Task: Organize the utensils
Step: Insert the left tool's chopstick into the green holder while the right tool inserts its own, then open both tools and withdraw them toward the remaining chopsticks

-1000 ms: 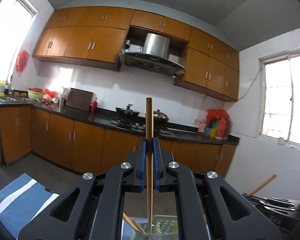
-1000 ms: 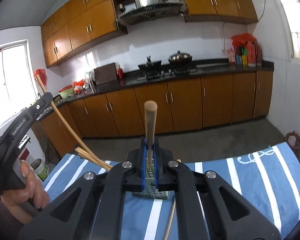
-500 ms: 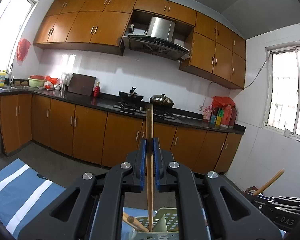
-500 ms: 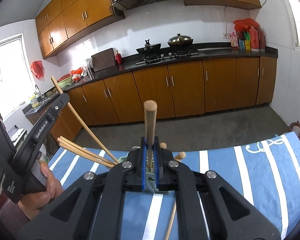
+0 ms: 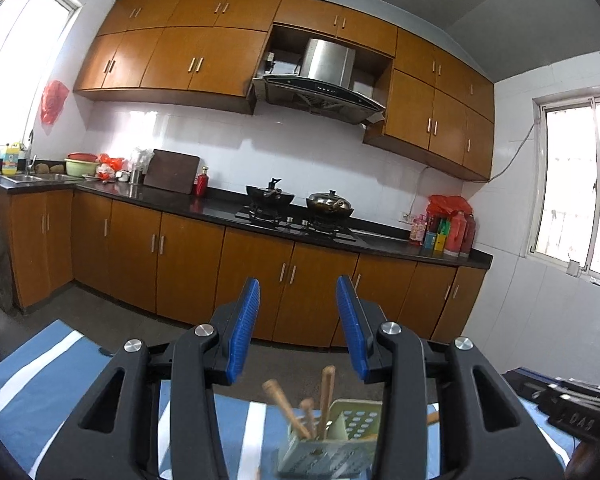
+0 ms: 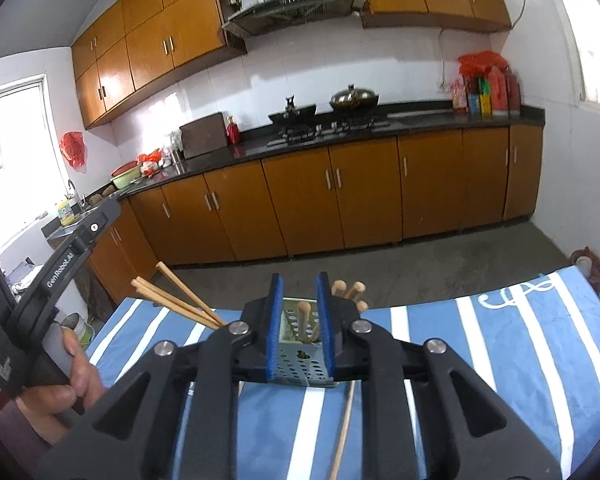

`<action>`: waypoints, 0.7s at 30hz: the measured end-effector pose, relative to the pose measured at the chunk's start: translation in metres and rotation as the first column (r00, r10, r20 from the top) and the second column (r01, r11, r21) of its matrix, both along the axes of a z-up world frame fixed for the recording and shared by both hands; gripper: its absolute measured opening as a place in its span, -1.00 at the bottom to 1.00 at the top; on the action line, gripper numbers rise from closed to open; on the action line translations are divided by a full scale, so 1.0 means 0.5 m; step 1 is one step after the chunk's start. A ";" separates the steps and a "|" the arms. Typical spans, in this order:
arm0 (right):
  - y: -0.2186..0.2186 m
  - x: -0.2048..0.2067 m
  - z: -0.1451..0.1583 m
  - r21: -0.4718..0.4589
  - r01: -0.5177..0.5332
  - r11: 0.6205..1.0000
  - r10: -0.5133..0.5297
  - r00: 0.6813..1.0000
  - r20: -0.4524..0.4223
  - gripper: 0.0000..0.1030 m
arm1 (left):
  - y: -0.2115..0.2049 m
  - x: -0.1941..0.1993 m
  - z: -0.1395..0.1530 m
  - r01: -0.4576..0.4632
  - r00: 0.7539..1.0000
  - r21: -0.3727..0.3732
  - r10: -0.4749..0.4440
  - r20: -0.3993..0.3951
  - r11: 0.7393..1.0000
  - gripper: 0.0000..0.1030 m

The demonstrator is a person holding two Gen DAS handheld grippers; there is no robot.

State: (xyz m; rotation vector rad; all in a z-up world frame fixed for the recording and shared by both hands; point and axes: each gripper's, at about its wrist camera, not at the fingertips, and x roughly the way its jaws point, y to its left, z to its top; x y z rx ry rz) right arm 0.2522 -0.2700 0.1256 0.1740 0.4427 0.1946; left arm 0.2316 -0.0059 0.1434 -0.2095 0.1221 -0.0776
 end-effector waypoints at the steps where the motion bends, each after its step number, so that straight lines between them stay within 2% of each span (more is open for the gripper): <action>1: -0.005 -0.019 -0.001 -0.007 0.010 1.000 -0.010 1.000 0.012 -0.58 | 0.011 -0.017 -0.001 -0.003 1.000 0.006 0.003 -0.009 1.000 -0.22; 5: -0.029 -0.087 -0.034 -0.046 0.063 0.997 -0.062 0.998 0.025 -0.50 | 0.046 -0.067 -0.032 -0.007 0.998 0.039 0.010 -0.065 0.999 -0.22; 8: -0.043 -0.112 -0.087 -0.070 0.090 0.993 -0.091 0.996 -0.018 -0.48 | 0.068 -0.096 -0.080 -0.008 0.991 0.061 0.016 -0.136 0.998 -0.22; 10: -0.046 -0.118 -0.141 -0.069 0.092 0.993 -0.097 0.992 -0.080 -0.48 | 0.080 -0.110 -0.120 -0.004 0.980 0.077 0.019 -0.196 0.997 -0.22; 13: -0.038 -0.112 -0.229 -0.061 0.086 0.994 -0.096 0.976 -0.193 -0.48 | 0.087 -0.129 -0.197 0.019 0.957 0.124 0.018 -0.291 0.992 -0.22; 16: -0.010 -0.109 -0.324 -0.055 0.068 0.996 -0.081 0.954 -0.290 -0.48 | 0.081 -0.137 -0.254 0.061 0.931 0.135 -0.007 -0.365 0.989 -0.22; 21: 0.037 -0.112 -0.418 -0.044 0.032 0.999 -0.047 0.925 -0.378 -0.49 | 0.057 -0.145 -0.341 0.142 0.876 0.119 -0.068 -0.478 0.983 -0.22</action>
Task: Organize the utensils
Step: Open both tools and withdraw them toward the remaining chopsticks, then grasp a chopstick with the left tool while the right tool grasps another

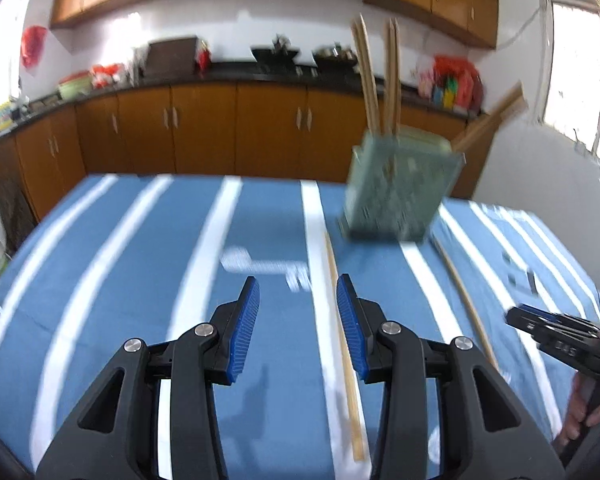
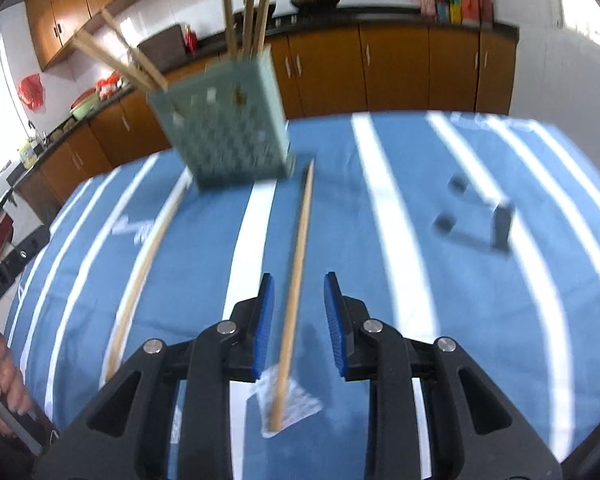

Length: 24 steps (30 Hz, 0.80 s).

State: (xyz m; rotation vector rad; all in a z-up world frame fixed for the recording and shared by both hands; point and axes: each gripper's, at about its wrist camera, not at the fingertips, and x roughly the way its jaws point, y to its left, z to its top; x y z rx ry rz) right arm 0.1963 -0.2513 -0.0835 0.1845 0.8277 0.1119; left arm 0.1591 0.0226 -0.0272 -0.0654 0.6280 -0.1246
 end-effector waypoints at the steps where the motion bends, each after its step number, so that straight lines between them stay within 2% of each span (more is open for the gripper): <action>1: 0.010 -0.002 -0.008 -0.008 -0.002 1.000 0.002 1.000 -0.007 -0.49 | -0.008 0.001 -0.014 0.017 1.000 -0.001 -0.017 -0.020 1.000 -0.22; 9: 0.033 0.006 -0.042 -0.090 0.003 0.996 -0.006 0.999 -0.035 -0.52 | -0.046 -0.005 -0.063 0.052 0.994 0.009 -0.051 -0.095 0.999 -0.22; 17: 0.039 0.010 -0.049 -0.133 0.013 0.991 -0.017 0.999 -0.031 -0.67 | -0.070 -0.005 -0.093 0.071 0.987 0.047 -0.064 -0.145 0.996 -0.22; 21: 0.035 0.015 -0.050 -0.143 0.029 0.989 -0.034 0.999 -0.033 -0.84 | -0.078 -0.003 -0.102 0.070 0.985 0.062 -0.059 -0.163 0.996 -0.22; 24: 0.034 0.020 -0.049 -0.147 0.033 0.989 -0.040 0.998 -0.044 -0.84 | -0.084 0.002 -0.111 0.066 0.982 0.073 -0.052 -0.184 0.995 -0.28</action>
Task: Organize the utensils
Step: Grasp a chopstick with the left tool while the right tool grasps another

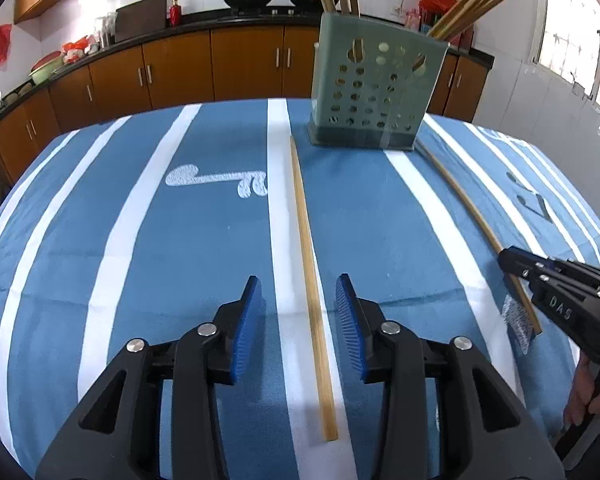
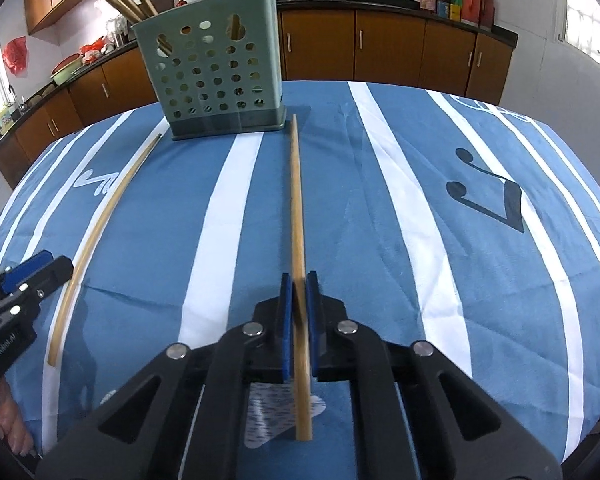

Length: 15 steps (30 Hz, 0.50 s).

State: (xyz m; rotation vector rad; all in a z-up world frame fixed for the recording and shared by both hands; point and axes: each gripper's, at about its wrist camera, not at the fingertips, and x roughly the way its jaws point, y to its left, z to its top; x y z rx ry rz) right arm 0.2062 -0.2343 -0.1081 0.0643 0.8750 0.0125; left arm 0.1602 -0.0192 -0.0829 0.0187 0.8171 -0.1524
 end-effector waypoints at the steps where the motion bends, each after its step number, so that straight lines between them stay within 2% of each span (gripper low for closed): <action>1: 0.000 0.002 0.000 -0.002 0.002 1.000 -0.002 1.000 -0.004 -0.84 | -0.003 0.002 -0.005 -0.001 1.000 0.005 0.001 -0.014 1.000 -0.38; 5: -0.010 0.014 0.002 0.006 0.013 1.000 -0.013 1.000 -0.018 -0.84 | -0.014 0.004 -0.015 -0.012 1.000 0.046 0.013 -0.021 0.999 -0.75; 7: -0.019 0.021 0.002 -0.001 0.025 1.000 -0.025 0.999 -0.020 -0.85 | -0.012 0.006 -0.015 -0.021 1.000 0.055 0.022 -0.020 0.998 -0.84; 11: -0.051 0.041 0.001 -0.011 0.059 0.998 -0.059 0.998 -0.022 -0.85 | 0.016 0.033 -0.011 -0.052 0.997 0.023 0.053 -0.051 0.998 -0.84; 15: -0.077 0.066 0.001 -0.018 0.075 0.997 -0.076 0.997 -0.021 -0.85 | 0.049 0.076 -0.009 -0.101 0.991 0.032 0.103 -0.080 0.994 -0.85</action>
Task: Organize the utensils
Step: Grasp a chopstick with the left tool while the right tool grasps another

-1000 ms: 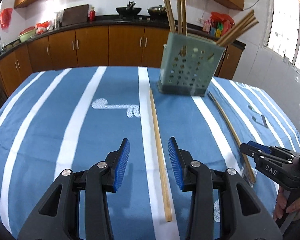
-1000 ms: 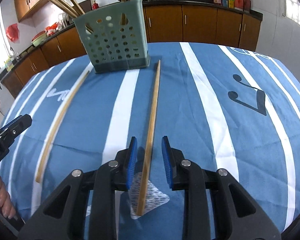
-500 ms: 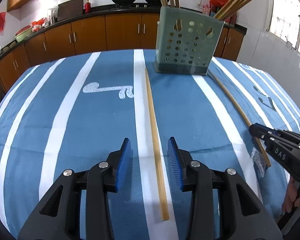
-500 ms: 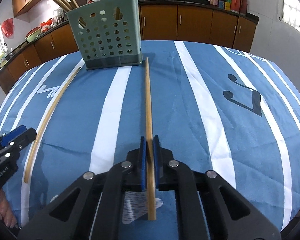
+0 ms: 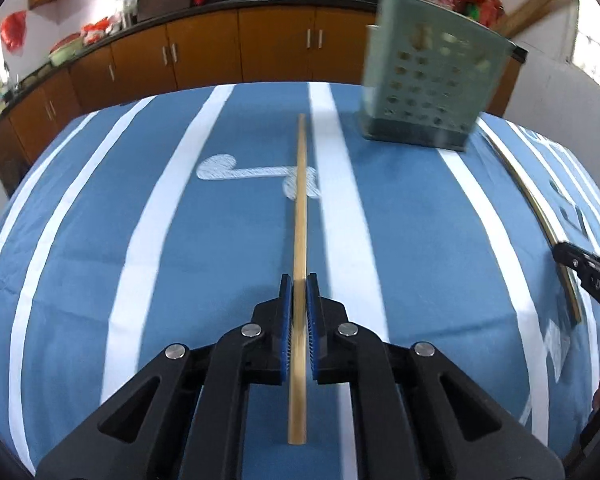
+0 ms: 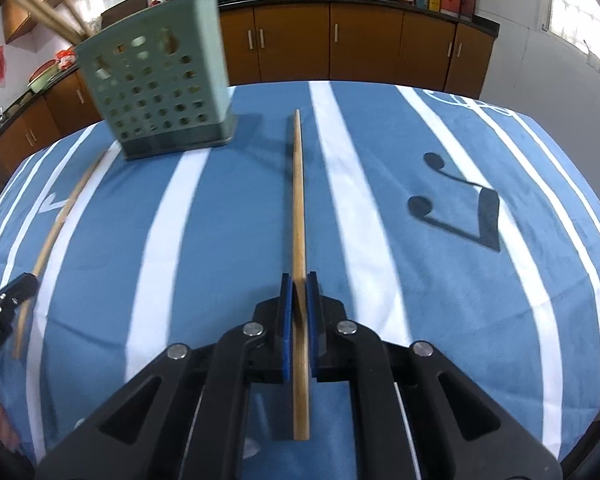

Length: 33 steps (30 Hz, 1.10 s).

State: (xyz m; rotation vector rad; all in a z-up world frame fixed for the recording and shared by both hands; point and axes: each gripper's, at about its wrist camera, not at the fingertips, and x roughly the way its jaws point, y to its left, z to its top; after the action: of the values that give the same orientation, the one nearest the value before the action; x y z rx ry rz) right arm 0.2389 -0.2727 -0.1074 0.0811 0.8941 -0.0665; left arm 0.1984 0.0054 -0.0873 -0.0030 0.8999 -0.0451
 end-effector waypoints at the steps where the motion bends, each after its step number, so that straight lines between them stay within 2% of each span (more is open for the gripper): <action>1: -0.004 0.006 0.000 -0.001 0.001 1.000 -0.001 1.000 0.000 -0.85 | 0.004 0.008 0.001 -0.002 1.000 -0.003 0.002 -0.009 1.000 -0.85; 7: -0.017 0.043 -0.001 -0.006 0.005 1.000 -0.005 1.000 0.007 -0.85 | 0.021 0.054 0.002 -0.003 1.000 0.007 0.003 -0.017 1.000 -0.85; 15: -0.021 0.055 -0.005 -0.019 -0.004 1.000 0.005 0.999 0.035 -0.84 | 0.017 0.050 -0.002 0.018 0.999 0.025 -0.019 0.028 1.000 -0.85; 26: -0.025 0.052 -0.004 0.007 0.005 1.000 -0.005 0.999 0.039 -0.84 | 0.034 0.057 0.000 0.016 1.000 -0.040 -0.015 0.026 0.999 -0.84; 33: -0.025 0.053 -0.006 0.008 0.005 1.000 -0.006 0.999 0.039 -0.83 | 0.031 0.057 0.000 0.015 1.000 -0.034 -0.014 0.026 0.999 -0.84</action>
State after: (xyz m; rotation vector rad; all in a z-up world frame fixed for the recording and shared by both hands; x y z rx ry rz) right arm 0.2656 -0.2852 -0.1103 0.0919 0.8555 -0.0664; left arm 0.2267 0.0207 -0.0875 -0.0278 0.8732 -0.0738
